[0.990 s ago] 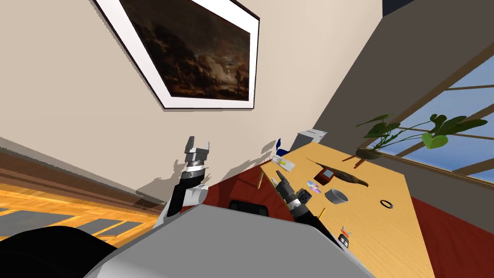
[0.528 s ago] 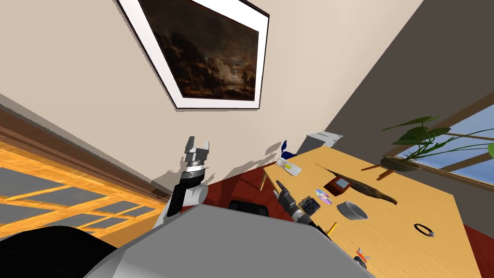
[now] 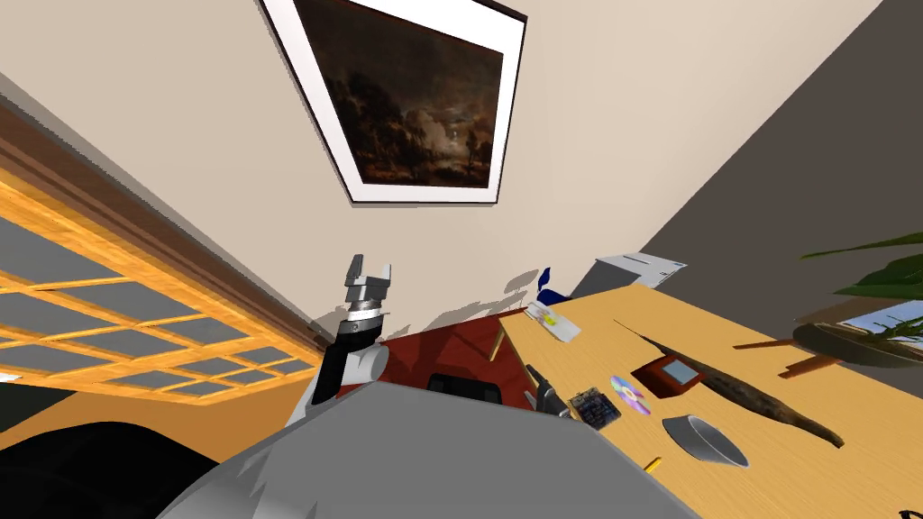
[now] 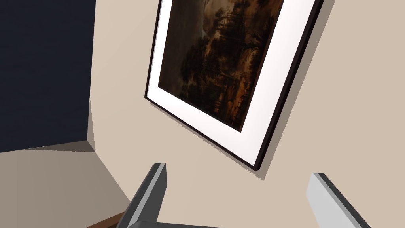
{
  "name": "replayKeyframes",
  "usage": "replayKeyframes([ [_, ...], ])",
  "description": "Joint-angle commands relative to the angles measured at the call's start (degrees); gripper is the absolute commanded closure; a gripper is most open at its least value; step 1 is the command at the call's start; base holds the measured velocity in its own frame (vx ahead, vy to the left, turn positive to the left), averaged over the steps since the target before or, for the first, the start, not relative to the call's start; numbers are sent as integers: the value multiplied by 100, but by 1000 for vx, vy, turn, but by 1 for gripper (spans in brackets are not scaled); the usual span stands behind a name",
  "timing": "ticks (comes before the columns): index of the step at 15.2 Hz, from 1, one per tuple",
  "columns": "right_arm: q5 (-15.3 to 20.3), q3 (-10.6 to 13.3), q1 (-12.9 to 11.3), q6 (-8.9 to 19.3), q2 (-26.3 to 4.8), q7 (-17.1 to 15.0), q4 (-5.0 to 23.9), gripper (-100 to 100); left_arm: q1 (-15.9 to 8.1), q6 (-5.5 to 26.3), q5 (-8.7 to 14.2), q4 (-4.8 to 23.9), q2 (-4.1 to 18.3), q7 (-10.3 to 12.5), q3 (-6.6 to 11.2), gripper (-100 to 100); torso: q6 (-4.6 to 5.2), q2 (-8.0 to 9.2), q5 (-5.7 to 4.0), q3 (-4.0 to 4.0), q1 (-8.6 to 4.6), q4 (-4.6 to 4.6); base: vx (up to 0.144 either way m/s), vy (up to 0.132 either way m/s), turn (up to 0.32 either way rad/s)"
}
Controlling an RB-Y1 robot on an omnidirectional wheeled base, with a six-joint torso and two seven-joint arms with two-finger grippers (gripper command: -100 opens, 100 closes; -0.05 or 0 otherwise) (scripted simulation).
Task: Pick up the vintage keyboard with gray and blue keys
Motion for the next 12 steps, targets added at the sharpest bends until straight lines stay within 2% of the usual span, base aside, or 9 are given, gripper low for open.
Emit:
replayKeyframes([
  [1, -168, 148, -46, 50, -139, -61, 174, -100, 0, 0, 0, 0, 0, 0, 0, 0, 0, 0, 0, 0, 0, 0, 11, -31, 229],
  [2, -351, 364, -48, 69, -348, -128, 387, -100, 0, 0, 0, 0, 0, 0, 0, 0, 1, 0, -1, 0, 0, 1, 20, -34, 249],
  [3, -374, 364, -48, 69, -348, -128, 387, -100, 0, 0, 0, 0, 0, 0, 0, 0, -1, -2, -1, -1, -1, 0, 20, -36, 208],
  [4, -556, 576, -52, 87, -539, -192, 595, -100, 0, 0, 0, 0, 0, 0, 0, 0, 0, -4, -1, -2, -1, 0, 24, -35, 315],
  [6, -577, 576, -52, 87, -545, -192, 595, -100, 1, 0, 0, 0, 0, 0, 0, 0, 1, -6, -1, -3, -3, -1, 15, -38, 138],
  [7, -776, 784, -59, 106, -730, -255, 800, -100, 1, 0, 0, 0, 0, 0, 1, 0, 4, -3, -1, -2, -1, 0, 7, -27, 162],
  [8, -776, 784, -59, 106, -730, -255, 800, -100, 0, 0, 0, 0, 0, 0, 0, 0, 1, -1, 0, -1, 0, 0, 6, -30, 190],
  [9, -971, 979, -67, 126, -901, -317, 974, -100, 0, 0, 0, 0, 0, 0, 0, 0, 2, 0, 0, 0, 1, 1, 11, -30, 236],
  [12, -1159, 1184, -77, 146, -1058, -375, 1192, -100, 0, 0, 0, 0, 0, 0, 0, 0, -1, -2, 0, -1, -1, 0, 13, -36, 220],
])
